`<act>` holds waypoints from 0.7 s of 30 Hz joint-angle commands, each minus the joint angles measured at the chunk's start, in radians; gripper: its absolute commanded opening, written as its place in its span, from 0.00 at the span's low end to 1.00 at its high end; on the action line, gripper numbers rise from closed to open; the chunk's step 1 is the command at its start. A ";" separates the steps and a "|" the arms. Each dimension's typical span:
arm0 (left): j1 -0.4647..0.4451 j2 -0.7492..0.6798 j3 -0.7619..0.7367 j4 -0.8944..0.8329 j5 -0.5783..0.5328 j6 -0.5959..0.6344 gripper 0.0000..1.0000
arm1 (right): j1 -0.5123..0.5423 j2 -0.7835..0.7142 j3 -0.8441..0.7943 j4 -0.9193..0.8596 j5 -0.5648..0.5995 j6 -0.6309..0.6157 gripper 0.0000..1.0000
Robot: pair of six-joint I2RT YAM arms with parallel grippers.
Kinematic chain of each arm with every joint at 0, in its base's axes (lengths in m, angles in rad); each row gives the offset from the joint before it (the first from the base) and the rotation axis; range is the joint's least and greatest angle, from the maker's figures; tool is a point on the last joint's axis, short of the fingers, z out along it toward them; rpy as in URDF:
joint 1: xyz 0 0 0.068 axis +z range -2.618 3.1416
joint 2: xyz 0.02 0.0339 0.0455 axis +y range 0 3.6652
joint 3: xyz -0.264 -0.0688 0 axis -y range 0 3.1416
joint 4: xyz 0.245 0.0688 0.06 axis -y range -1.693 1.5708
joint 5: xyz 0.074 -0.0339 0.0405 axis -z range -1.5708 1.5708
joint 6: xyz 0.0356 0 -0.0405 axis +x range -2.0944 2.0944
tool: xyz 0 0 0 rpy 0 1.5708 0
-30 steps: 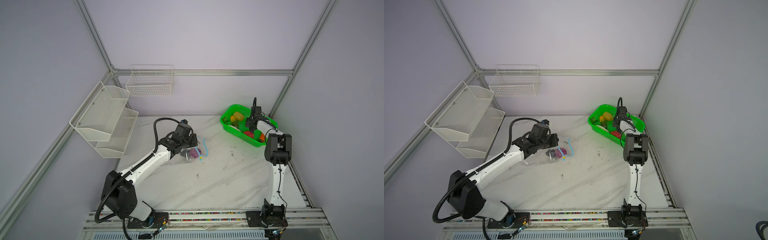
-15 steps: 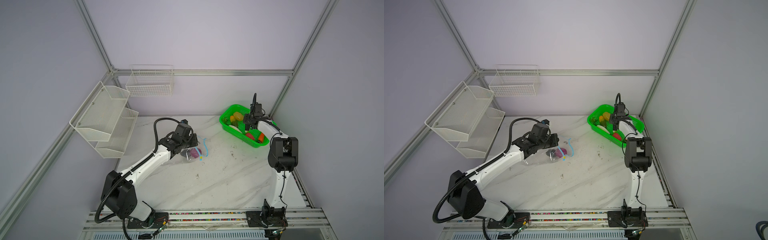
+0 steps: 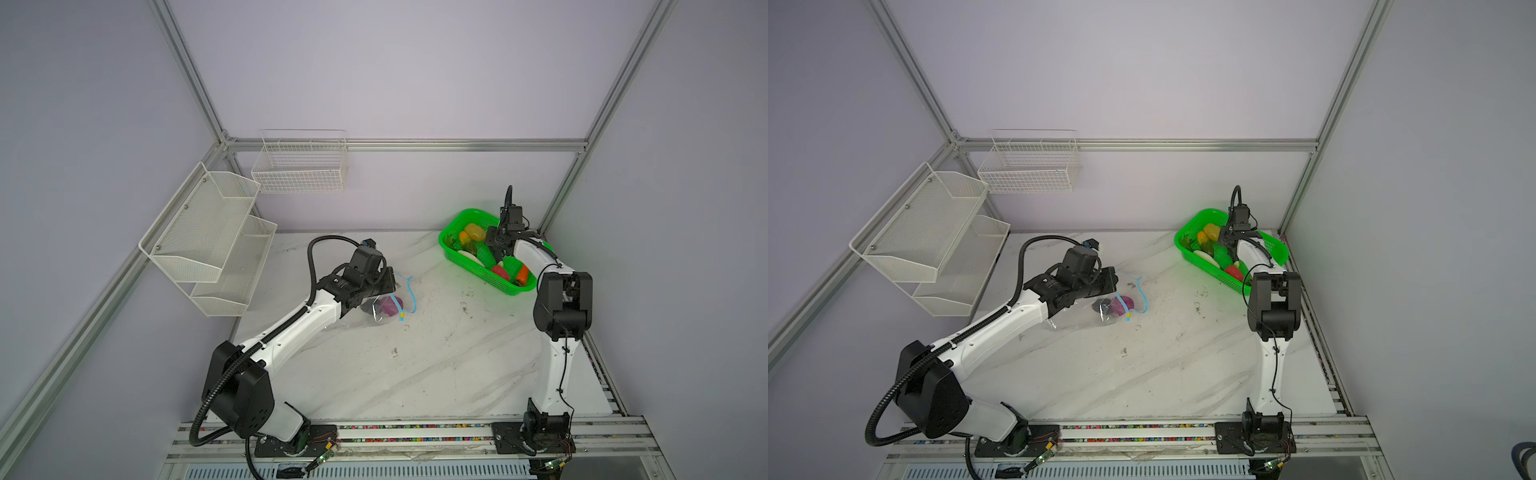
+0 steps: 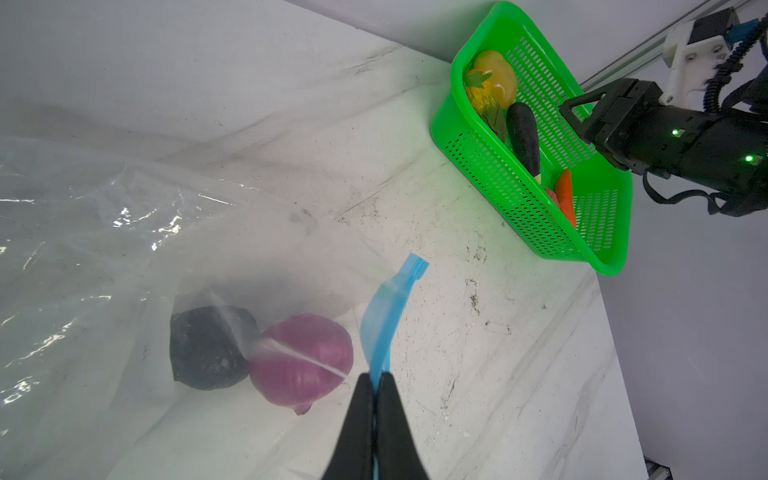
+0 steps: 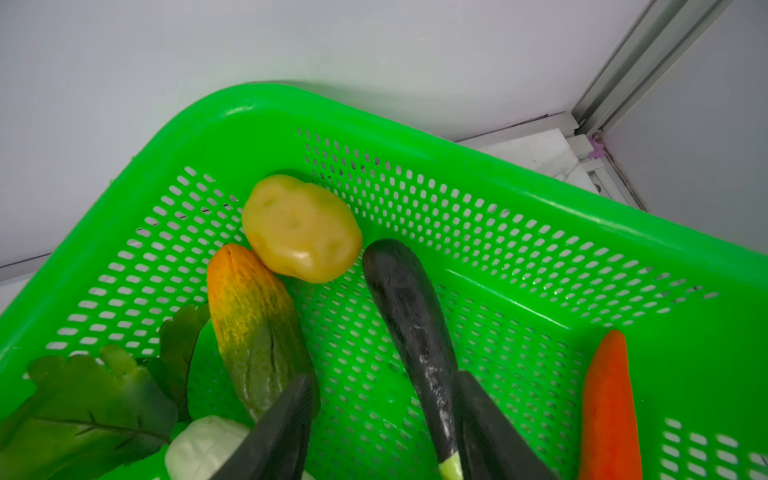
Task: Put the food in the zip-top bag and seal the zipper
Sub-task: 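Close the right gripper on the eggplant's end and lift it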
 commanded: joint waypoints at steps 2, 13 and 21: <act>0.003 -0.042 -0.024 0.045 0.006 -0.003 0.00 | -0.021 0.093 0.071 -0.085 0.027 -0.042 0.62; 0.004 -0.038 -0.028 0.048 0.008 -0.005 0.00 | -0.036 0.262 0.238 -0.139 0.032 -0.064 0.63; 0.004 -0.019 -0.020 0.048 0.016 -0.005 0.00 | -0.038 0.367 0.371 -0.162 0.045 -0.069 0.62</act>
